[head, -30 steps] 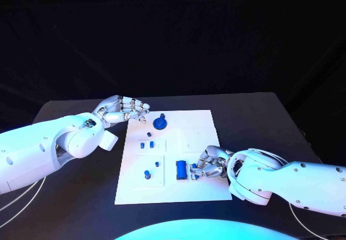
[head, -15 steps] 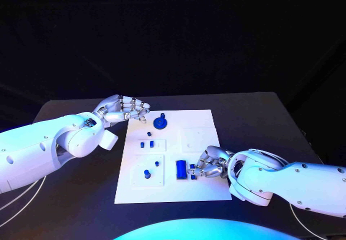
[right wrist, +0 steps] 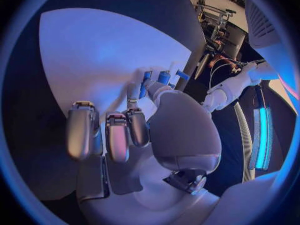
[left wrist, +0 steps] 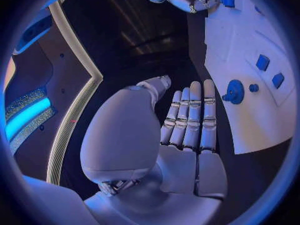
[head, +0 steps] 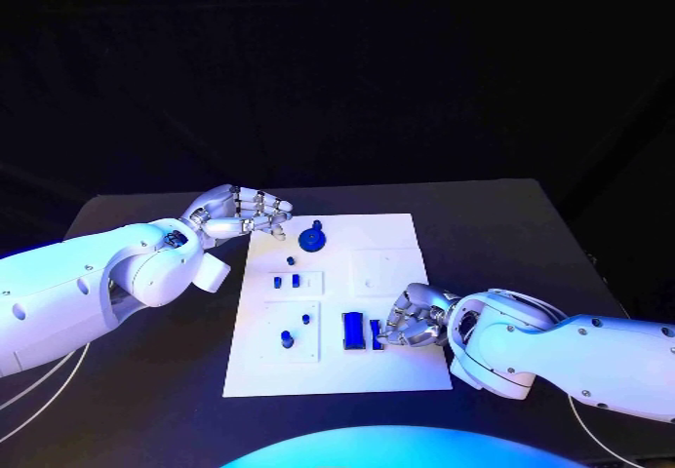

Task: Assemble the parts on the task board

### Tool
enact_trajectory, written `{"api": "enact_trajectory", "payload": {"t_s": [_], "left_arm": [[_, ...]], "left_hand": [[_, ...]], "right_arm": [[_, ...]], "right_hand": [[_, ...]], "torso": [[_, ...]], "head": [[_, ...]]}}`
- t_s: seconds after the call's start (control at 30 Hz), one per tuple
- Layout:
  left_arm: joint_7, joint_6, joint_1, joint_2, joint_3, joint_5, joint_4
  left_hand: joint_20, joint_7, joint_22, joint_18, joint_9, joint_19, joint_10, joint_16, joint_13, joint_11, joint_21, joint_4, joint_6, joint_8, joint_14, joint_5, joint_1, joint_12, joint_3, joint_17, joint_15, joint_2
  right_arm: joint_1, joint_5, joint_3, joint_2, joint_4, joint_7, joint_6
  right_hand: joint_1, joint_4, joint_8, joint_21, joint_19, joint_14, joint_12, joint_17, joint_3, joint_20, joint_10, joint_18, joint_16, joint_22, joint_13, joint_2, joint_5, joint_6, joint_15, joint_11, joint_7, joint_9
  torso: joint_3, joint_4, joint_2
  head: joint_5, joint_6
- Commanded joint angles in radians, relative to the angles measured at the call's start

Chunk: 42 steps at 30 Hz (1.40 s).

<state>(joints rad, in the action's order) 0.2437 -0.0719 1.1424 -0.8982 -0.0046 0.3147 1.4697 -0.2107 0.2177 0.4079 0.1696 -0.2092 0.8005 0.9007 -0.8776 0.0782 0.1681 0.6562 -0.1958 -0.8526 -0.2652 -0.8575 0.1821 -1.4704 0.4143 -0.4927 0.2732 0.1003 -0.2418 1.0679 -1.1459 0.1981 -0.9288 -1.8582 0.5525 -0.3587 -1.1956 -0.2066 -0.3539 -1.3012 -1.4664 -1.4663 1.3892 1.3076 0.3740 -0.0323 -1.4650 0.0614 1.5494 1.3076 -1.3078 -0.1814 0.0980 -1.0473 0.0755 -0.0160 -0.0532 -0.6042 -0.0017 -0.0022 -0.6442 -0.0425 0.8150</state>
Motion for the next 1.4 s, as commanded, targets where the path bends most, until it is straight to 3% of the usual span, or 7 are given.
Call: {"api": "enact_trajectory", "payload": {"t_s": [0.03,0.37,0.67,0.77,0.97,1.07,1.4], "left_arm": [[0.007,0.013,0.001,0.002,0.001,-0.004,0.002],[0.013,0.008,0.001,0.003,0.001,-0.012,0.000],[0.025,-0.010,0.000,0.004,-0.004,-0.064,-0.011],[0.039,-0.026,0.000,0.010,-0.008,-0.098,-0.027],[0.084,-0.079,-0.001,0.034,-0.013,-0.181,-0.077],[0.108,-0.103,-0.002,0.049,-0.014,-0.215,-0.101],[0.217,-0.195,-0.011,0.123,-0.014,-0.340,-0.224]], "left_hand": [[0.002,0.006,-0.001,0.011,0.001,0.007,-0.006,0.006,-0.001,-0.002,-0.005,-0.001,0.010,-0.001,0.002,0.006,0.003,0.005,0.006,0.000,0.007,0.003],[0.002,0.006,-0.001,0.011,0.001,0.007,-0.006,0.006,-0.001,-0.002,-0.005,-0.001,0.010,-0.001,0.002,0.006,0.003,0.005,0.006,0.000,0.007,0.003],[0.002,0.006,-0.002,0.011,0.002,0.008,-0.007,0.006,-0.002,-0.002,-0.008,-0.003,0.010,0.000,0.002,0.005,0.006,0.006,0.006,0.000,0.008,0.004],[0.002,0.006,-0.003,0.011,0.002,0.008,-0.007,0.006,-0.002,-0.002,-0.008,-0.004,0.011,0.000,0.002,0.005,0.007,0.006,0.007,0.000,0.008,0.004],[-0.005,0.004,-0.021,0.009,0.004,-0.005,-0.010,0.029,-0.002,-0.002,-0.041,-0.015,0.020,0.002,0.031,0.002,0.018,0.009,0.013,-0.007,0.014,0.003],[-0.023,0.006,-0.061,0.006,0.005,-0.038,-0.018,0.097,-0.009,0.005,-0.112,-0.024,0.026,0.000,0.086,0.002,0.018,-0.004,0.019,-0.030,0.030,0.006],[-0.081,-0.043,-0.279,-0.015,0.036,-0.127,-0.027,0.470,-0.016,0.046,-0.456,-0.071,0.071,0.020,0.171,0.002,-0.018,-0.175,0.129,-0.128,0.093,0.039]], "right_arm": [[-0.001,-0.033,0.000,-0.001,0.007,-0.010,0.009],[0.001,-0.004,-0.001,-0.005,0.017,-0.061,-0.035],[0.047,0.353,-0.006,-0.013,0.105,-0.465,-0.077],[0.074,0.513,-0.008,-0.002,0.170,-0.611,-0.085],[0.108,0.740,-0.016,0.057,0.347,-0.798,-0.082],[0.114,0.801,-0.020,0.091,0.424,-0.851,-0.073],[0.120,0.997,-0.032,0.221,0.674,-0.993,-0.007]], "right_hand": [[-0.008,0.005,0.005,0.005,-0.031,-0.095,-0.002,0.214,-0.001,0.004,-0.051,-0.011,0.004,0.197,-0.156,0.001,-0.004,-0.009,0.006,-0.006,0.000,0.002],[0.023,-0.021,0.011,0.009,-0.030,-0.094,-0.005,0.212,-0.014,0.003,-0.050,-0.011,0.004,0.196,-0.155,-0.007,0.020,-0.009,0.004,-0.002,-0.004,0.004],[0.000,-0.035,0.060,0.122,0.006,-0.082,-0.068,0.157,-0.030,-0.016,-0.021,0.008,-0.018,0.168,-0.122,-0.023,0.076,0.066,-0.020,0.027,-0.039,0.017],[-0.027,-0.020,0.075,0.261,0.053,-0.062,-0.175,0.078,-0.020,-0.026,0.027,0.031,-0.053,0.134,-0.062,-0.018,0.079,0.094,-0.031,0.039,-0.052,0.019],[-0.071,0.016,0.085,0.888,0.280,0.095,-0.743,-0.369,0.029,-0.051,0.315,0.119,-0.355,-0.080,0.310,-0.008,0.079,0.146,-0.052,0.062,-0.077,0.005],[-0.079,0.024,0.101,0.964,0.328,0.223,-0.820,-0.625,0.060,-0.068,0.376,0.118,-0.581,-0.141,0.388,-0.014,0.078,0.179,-0.071,0.081,-0.097,0.010],[-0.067,0.051,0.133,1.215,0.469,0.420,-1.077,-0.788,0.152,-0.150,0.511,0.115,-0.978,-0.412,0.759,-0.029,0.074,0.233,-0.156,0.157,-0.159,0.077]], "torso": [[-0.0004,-0.0004,0.001],[-0.0011,-0.0004,0.002],[-0.0035,-0.0032,0.011],[-0.0072,-0.0054,0.019],[-0.0172,-0.0106,0.044],[-0.0184,-0.0119,0.050],[-0.0130,-0.0109,0.070]], "head": [[-0.001,-0.003],[-0.001,-0.015],[-0.004,-0.052],[-0.006,-0.070],[-0.011,-0.122],[-0.009,-0.142],[0.008,-0.203]]}}
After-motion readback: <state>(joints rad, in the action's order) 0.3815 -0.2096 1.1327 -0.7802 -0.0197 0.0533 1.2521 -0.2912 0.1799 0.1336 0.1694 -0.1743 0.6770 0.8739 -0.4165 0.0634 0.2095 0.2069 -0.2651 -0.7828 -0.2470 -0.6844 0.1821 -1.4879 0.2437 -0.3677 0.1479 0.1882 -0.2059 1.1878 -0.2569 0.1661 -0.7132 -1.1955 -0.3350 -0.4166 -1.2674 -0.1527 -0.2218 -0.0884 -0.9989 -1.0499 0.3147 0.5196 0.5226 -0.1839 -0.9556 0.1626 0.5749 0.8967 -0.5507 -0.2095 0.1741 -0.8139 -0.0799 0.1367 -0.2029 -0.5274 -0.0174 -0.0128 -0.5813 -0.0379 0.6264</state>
